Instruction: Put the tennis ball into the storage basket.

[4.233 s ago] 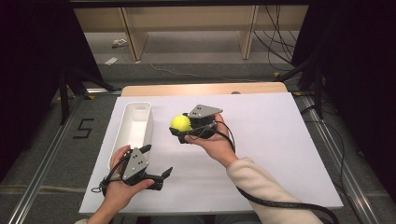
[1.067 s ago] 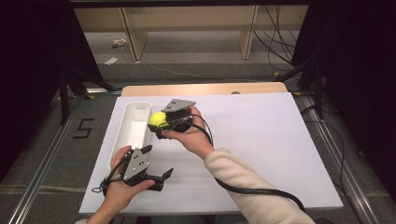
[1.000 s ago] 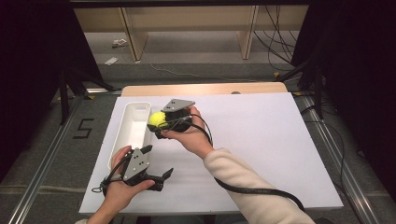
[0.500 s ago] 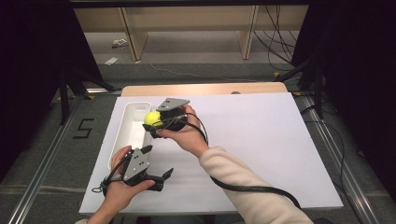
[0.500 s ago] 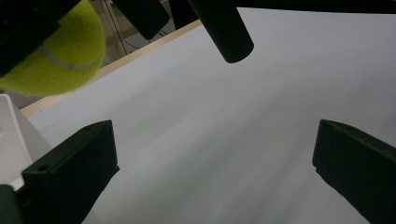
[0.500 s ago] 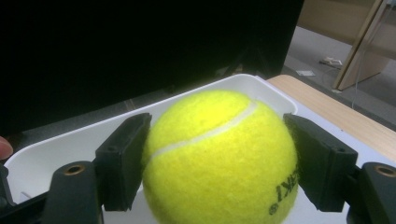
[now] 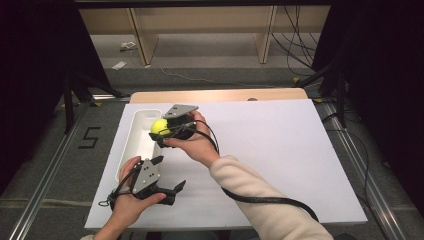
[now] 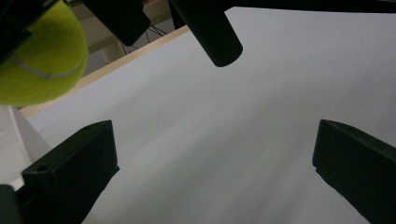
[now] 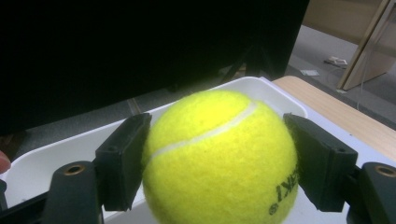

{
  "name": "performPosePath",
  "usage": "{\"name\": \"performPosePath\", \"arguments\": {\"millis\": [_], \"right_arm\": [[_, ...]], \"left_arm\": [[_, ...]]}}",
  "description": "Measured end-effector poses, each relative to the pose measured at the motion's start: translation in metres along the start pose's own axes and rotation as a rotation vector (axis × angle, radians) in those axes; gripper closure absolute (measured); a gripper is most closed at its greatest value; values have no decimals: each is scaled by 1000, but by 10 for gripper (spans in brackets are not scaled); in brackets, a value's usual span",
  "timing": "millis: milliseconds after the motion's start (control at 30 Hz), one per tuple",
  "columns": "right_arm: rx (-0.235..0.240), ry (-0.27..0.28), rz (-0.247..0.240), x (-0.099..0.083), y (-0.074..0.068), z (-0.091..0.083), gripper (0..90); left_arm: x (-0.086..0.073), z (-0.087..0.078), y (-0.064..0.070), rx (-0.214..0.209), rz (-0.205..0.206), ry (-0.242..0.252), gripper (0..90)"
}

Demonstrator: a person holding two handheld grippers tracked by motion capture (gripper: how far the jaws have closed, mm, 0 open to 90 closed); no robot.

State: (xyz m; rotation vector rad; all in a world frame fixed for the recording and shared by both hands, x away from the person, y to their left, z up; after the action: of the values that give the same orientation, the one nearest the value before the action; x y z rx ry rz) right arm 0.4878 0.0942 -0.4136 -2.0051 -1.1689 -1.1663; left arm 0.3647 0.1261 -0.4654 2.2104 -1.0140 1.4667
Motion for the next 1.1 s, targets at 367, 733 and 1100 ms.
{"name": "performPosePath", "arguments": {"millis": [367, 733, 1100], "right_arm": [[7, -13, 0, 3, -2, 7, 271], [19, -9, 2, 8, -4, 14, 272], [33, -19, -1, 7, -6, 20, 271]], "left_arm": [[0, 0, 0, 2, 5, 0, 0], [0, -1, 0, 3, 1, 1, 0], [0, 0, 1, -1, 0, 0, 0]]}}
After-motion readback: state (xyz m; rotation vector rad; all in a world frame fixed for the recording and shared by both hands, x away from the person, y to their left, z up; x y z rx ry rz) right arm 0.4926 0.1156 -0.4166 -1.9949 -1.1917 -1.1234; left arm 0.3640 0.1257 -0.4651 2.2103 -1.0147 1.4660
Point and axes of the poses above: each handheld gripper's, and its own axes: z roughly forward along the jaws, x roughly out of its top, y roughly to its right, the point moved 7 cm from there along z, roughly forward along the jaws, and after that the axes turned 4 degrees about -y, right-handed, at the moved point
